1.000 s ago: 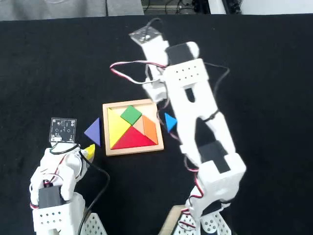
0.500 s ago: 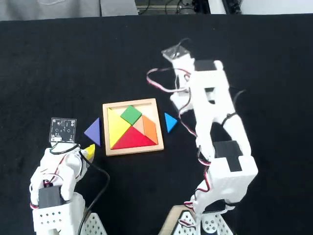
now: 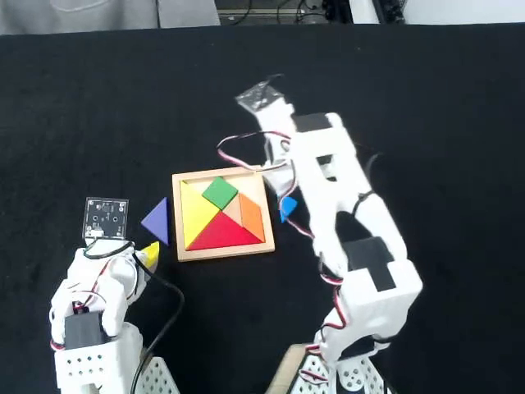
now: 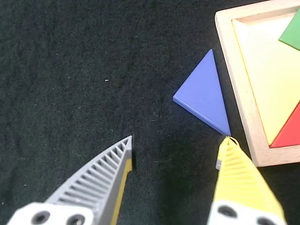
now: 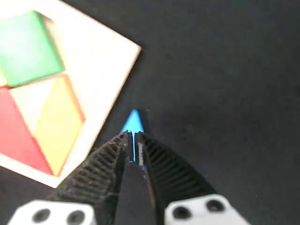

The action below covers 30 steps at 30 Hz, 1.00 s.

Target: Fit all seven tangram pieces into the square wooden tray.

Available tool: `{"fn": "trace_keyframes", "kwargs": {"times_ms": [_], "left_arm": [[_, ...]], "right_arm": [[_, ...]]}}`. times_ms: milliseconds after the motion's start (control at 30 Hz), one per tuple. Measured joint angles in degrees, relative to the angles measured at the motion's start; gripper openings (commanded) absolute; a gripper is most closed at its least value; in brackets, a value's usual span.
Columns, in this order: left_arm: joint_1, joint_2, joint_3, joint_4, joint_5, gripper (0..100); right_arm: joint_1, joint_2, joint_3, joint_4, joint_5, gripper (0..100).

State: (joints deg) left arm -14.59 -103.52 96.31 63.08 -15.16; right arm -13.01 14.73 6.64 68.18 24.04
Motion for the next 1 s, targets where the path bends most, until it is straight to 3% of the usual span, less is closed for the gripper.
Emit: {"fn": "trace_keyframes", "kwargs": {"times_ms": [300, 867, 1000], "left_arm": [[0.0, 0.0, 0.0, 0.0, 0.0, 29], [0.0, 0.0, 0.0, 0.0, 0.0, 29], [0.0, 0.0, 0.0, 0.0, 0.0, 29]], "right_arm": [[-1.1, 7.5, 0.0, -6.0, 0.0, 1.1], [-1.2, 7.7, 0.0, -6.4, 0.0, 1.1], [1.8, 7.7, 0.0, -6.4, 0.1, 1.1]]}}
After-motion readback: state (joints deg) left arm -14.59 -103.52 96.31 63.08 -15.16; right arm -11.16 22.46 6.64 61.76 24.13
